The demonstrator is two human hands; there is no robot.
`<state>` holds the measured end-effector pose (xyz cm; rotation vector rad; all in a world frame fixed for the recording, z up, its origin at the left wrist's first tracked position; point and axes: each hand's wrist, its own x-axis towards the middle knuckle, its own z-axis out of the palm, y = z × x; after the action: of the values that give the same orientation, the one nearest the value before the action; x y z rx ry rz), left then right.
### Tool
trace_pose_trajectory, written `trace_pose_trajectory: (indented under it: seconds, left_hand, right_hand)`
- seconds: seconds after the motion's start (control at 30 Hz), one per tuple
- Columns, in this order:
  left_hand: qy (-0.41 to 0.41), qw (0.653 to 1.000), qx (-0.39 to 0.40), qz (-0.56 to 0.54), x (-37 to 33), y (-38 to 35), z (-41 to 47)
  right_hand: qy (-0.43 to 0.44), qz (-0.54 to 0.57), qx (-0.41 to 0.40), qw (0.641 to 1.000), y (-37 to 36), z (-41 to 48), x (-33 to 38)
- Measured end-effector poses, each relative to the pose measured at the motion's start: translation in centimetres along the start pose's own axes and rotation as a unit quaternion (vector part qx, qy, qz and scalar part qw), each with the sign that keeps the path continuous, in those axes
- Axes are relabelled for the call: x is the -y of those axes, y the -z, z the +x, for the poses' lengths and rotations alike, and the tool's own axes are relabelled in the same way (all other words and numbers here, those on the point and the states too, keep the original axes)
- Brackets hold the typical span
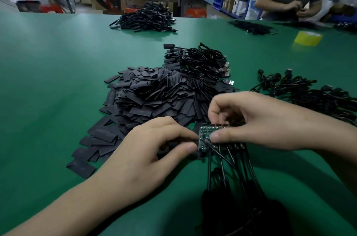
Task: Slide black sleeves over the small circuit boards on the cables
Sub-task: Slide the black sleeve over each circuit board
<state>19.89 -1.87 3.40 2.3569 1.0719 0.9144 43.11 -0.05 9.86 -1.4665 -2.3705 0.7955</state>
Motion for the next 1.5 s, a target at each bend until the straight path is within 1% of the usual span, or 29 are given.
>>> trace_pose_trajectory:
  seconds: [0.1,0.17,0.23,0.3,0.4,0.53,0.63,0.77,1.0,1.17,1.27,1.37,1.43,1.5]
  left_hand:
    - [0.062,0.991,-0.041,-0.109,-0.2,0.3,0.0]
    - [0.093,0.982,-0.051,-0.154,0.0,0.5,-0.1]
    - [0.113,0.974,-0.056,-0.189,0.0,0.8,-0.1]
    - [0.132,0.959,-0.072,-0.240,-0.1,0.9,0.0]
    - [0.169,0.933,-0.088,-0.305,-0.2,0.8,0.2]
    - [0.195,0.910,-0.077,-0.357,-0.2,0.9,0.3]
    - [0.201,0.900,-0.067,-0.382,-0.4,1.1,0.4]
    - [0.205,0.891,-0.054,-0.401,-0.5,1.2,0.4]
    - [0.202,0.884,-0.045,-0.419,-0.5,1.2,0.5]
    - [0.189,0.883,-0.029,-0.428,-0.4,1.2,0.4]
    - [0.183,0.879,-0.031,-0.440,-0.4,1.3,0.5]
    - [0.177,0.883,-0.081,-0.428,-0.7,1.6,0.6]
    - [0.162,0.899,-0.114,-0.390,-1.0,1.9,0.5]
    - [0.133,0.921,-0.146,-0.336,-1.3,2.0,0.3]
  right_hand:
    - [0.030,0.045,-0.048,0.997,-0.9,0.8,0.9]
    - [0.040,0.063,-0.083,0.994,-2.0,1.1,1.2]
    - [0.037,0.104,-0.107,0.988,-2.8,1.2,1.1]
    - [0.029,0.149,-0.106,0.983,-3.3,1.1,0.8]
    - [0.024,0.156,-0.105,0.982,-3.8,1.0,0.4]
    - [0.027,0.211,-0.100,0.972,-4.4,0.8,0.2]
    - [0.033,0.261,-0.084,0.961,-4.7,0.8,0.0]
    - [0.042,0.291,-0.067,0.953,-5.0,1.0,-0.4]
    - [0.059,0.330,-0.061,0.940,-5.1,1.1,-0.8]
    - [0.071,0.376,-0.045,0.923,-5.3,1.0,-0.5]
    - [0.067,0.372,-0.050,0.925,-5.3,1.1,-0.4]
    - [0.034,0.306,-0.059,0.950,-5.1,1.0,-0.6]
    - [0.013,0.225,-0.106,0.969,-5.1,0.8,-0.7]
    - [0.026,0.136,-0.194,0.971,-5.2,0.6,-0.5]
